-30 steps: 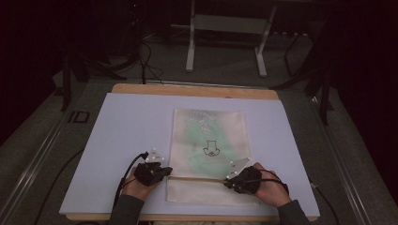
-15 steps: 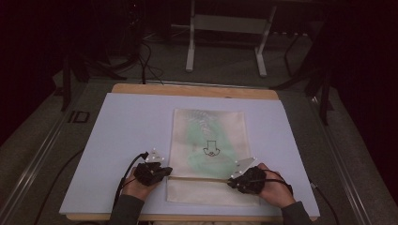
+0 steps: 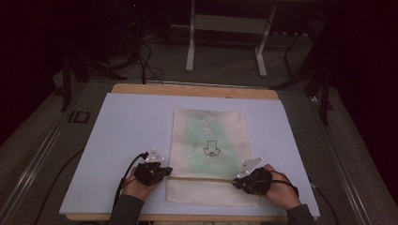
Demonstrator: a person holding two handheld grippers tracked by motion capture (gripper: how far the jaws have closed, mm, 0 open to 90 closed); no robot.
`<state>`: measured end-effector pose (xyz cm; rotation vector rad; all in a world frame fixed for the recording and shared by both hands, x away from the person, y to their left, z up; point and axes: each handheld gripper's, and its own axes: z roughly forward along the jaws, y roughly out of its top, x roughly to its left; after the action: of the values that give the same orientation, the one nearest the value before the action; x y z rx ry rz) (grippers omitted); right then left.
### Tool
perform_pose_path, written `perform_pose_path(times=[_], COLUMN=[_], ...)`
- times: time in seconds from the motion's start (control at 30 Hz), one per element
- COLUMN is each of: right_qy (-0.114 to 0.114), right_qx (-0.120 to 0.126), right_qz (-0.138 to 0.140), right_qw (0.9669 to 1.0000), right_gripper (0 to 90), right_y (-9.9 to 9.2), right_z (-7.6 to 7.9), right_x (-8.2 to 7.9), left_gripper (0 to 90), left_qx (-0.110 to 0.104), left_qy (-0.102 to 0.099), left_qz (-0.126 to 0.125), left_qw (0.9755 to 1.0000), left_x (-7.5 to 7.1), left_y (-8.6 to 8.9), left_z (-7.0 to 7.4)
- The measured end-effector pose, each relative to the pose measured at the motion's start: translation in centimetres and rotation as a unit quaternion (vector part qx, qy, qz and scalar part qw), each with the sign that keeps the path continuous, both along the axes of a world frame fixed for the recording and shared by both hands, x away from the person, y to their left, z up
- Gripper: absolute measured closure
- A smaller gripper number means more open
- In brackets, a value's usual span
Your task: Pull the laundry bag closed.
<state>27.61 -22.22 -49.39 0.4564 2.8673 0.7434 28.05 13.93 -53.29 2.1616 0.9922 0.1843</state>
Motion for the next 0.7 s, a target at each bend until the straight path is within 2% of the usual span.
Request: perform_pose_path(times=[0.7], right_qy=[0.003], right_qx=[0.005], right_qz=[-0.023], right_qw=[0.9997], right_gripper=[82.3], right_y=[-1.9], right_z=[0.2], right_x=[-0.2], left_gripper=[89.7], left_qx=[0.000], left_qy=[0.000], left_qz=[0.000], left_qw=[1.0000], left_x=[0.0], left_y=[0.0], left_z=[0.0])
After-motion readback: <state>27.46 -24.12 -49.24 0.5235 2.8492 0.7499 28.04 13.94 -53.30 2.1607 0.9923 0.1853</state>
